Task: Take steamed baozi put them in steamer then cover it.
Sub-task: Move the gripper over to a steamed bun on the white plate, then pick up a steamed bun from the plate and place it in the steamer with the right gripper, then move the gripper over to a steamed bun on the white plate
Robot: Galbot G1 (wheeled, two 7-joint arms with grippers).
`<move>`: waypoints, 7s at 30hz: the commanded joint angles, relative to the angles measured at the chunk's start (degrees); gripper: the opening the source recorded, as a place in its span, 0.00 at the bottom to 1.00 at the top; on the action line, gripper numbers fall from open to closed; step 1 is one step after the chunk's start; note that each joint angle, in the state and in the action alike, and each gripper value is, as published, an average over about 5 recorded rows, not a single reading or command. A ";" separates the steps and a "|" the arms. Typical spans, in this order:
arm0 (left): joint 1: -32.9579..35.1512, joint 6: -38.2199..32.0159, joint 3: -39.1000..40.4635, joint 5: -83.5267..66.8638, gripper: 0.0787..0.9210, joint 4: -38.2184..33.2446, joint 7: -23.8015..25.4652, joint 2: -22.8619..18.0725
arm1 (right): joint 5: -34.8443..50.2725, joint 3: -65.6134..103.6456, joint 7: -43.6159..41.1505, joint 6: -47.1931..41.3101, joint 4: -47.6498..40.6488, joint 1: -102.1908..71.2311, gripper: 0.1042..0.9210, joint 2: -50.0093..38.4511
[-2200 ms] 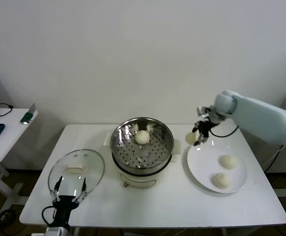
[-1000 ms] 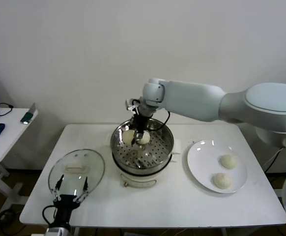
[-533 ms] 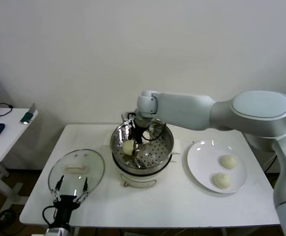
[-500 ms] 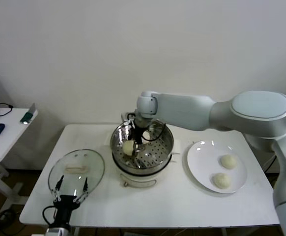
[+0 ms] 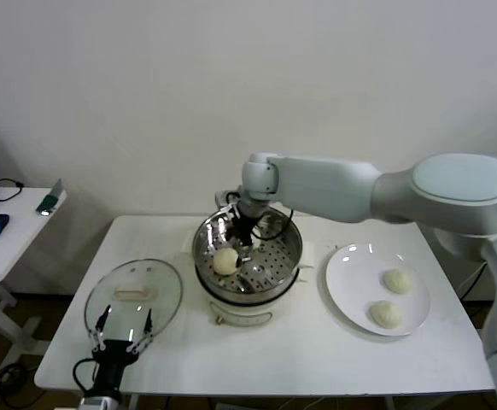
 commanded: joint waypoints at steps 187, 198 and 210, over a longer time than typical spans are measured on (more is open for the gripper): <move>3.44 0.73 0.04 3.52 0.88 -1.23 -0.27 0.24 | -42.33 30.45 -4.83 9.68 -5.98 -33.17 0.88 -40.89; 3.68 0.52 -0.36 3.58 0.88 -0.45 -0.32 0.00 | -46.62 34.19 -4.80 12.70 -13.58 -35.08 0.88 -34.49; 3.15 0.58 -0.34 3.61 0.88 0.57 -0.33 0.08 | -50.44 35.68 -5.00 15.38 -20.97 -34.86 0.88 -28.48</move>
